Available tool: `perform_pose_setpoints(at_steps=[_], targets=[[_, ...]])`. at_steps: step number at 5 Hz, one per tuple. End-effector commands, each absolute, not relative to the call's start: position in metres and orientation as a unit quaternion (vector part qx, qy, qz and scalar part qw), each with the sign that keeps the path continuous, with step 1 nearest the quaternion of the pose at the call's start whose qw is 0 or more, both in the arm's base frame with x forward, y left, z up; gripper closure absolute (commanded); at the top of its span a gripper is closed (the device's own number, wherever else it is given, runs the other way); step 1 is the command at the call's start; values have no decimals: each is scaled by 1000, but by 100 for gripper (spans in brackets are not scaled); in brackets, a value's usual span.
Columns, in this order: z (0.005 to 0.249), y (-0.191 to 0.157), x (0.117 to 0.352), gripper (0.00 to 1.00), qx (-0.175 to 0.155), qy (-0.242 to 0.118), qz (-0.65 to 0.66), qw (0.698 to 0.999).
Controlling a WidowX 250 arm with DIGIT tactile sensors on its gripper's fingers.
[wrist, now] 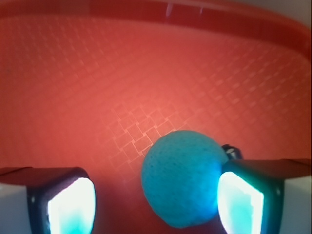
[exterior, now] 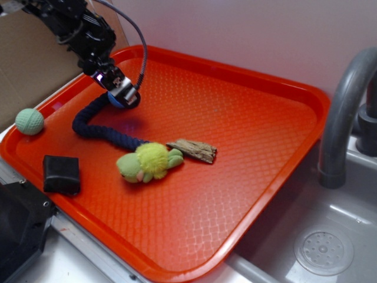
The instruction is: Grab the blue ball.
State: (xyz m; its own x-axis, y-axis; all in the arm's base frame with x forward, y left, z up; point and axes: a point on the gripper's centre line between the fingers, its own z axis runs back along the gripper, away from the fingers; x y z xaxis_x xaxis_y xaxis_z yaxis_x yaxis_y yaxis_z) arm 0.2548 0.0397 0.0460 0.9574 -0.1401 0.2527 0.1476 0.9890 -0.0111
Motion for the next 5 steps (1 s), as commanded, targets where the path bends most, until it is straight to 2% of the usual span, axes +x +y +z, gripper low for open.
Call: perform_pose_setpoints(at_steps=[1, 2, 3, 4, 5], targets=[[16, 53, 264, 0, 13, -90, -72, 993], [29, 68, 267, 100, 24, -107, -47, 993], [50, 97, 262, 100, 28, -119, 0, 992], [84, 116, 248, 100, 34, -140, 58, 988], [126, 88, 244, 100, 40, -167, 62, 983]])
